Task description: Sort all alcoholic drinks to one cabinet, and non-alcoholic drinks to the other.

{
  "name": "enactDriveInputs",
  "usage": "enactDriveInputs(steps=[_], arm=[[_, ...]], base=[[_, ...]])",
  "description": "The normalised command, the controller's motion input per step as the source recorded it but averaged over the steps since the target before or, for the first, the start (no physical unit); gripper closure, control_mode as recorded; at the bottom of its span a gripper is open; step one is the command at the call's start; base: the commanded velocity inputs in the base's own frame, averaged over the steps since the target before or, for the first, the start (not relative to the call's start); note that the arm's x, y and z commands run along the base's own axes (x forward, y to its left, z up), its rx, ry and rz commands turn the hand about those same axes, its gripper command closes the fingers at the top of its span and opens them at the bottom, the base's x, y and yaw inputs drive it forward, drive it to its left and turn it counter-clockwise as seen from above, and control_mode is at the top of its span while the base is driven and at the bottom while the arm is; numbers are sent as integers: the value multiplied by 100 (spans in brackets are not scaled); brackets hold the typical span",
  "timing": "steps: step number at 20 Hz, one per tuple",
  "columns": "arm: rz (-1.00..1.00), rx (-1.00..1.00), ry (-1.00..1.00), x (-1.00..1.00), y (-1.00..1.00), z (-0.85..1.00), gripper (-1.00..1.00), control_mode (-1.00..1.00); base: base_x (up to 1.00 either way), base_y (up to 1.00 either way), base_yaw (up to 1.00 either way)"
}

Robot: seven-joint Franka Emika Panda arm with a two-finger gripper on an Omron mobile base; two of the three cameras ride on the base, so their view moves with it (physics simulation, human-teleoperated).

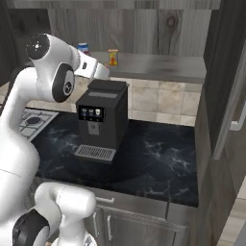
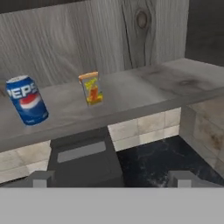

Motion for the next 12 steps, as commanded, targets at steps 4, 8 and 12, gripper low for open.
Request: enactDriveInputs(steps=[4,8,12], arm=[[0,-1,0,-100,17,-37,-100,-100],[0,-2,8,-83,21,-55,-100,-100],[0,-1,18,-55,18,-64,-100,-100]], base=[[0,0,0],[0,0,0],[0,0,0]])
